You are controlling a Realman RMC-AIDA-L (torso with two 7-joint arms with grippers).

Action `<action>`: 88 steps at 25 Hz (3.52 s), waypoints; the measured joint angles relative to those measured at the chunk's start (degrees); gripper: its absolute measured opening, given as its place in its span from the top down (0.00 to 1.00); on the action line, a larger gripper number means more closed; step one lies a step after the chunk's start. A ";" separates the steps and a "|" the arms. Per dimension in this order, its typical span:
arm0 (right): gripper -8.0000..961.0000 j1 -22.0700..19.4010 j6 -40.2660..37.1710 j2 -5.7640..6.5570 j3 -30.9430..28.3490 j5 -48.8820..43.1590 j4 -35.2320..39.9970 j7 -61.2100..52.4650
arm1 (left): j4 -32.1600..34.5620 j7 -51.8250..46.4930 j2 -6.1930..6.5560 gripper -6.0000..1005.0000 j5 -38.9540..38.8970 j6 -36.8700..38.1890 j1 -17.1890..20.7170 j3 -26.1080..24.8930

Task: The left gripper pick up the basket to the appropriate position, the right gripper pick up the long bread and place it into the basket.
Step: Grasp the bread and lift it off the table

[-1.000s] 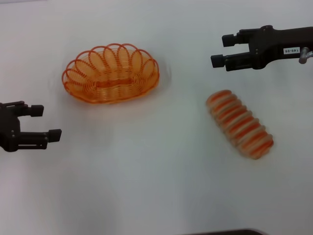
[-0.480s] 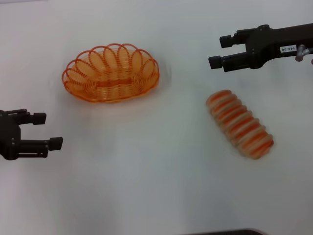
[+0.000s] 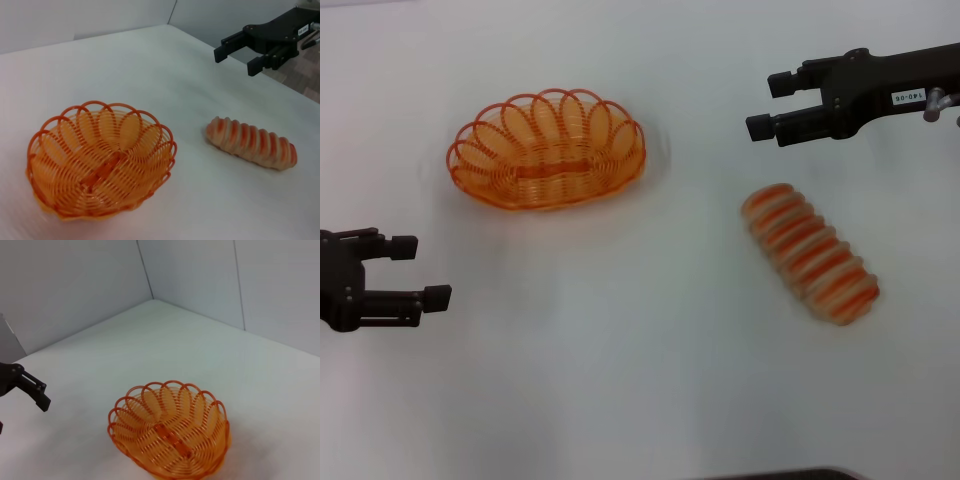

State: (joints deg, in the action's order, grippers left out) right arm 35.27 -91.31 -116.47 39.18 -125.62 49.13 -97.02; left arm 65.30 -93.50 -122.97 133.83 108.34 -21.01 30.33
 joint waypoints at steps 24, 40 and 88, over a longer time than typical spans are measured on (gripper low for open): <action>0.15 2.86 -4.17 4.72 5.32 -0.04 3.18 -15.02 | -0.18 -1.86 -0.06 0.13 0.60 0.49 -0.14 0.27; 0.15 15.11 -15.31 6.18 7.75 -17.33 4.11 -36.18 | -0.10 -2.22 0.18 0.13 0.68 0.81 -0.54 0.44; 0.15 24.71 -3.66 -3.05 23.36 -40.70 -8.90 -51.22 | -0.68 -2.11 0.48 0.13 1.17 1.44 -1.52 1.15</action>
State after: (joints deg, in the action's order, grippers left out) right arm 59.98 -94.97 -119.52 62.54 -166.31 40.23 -148.24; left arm 64.62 -95.61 -122.49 135.00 109.78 -22.54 31.48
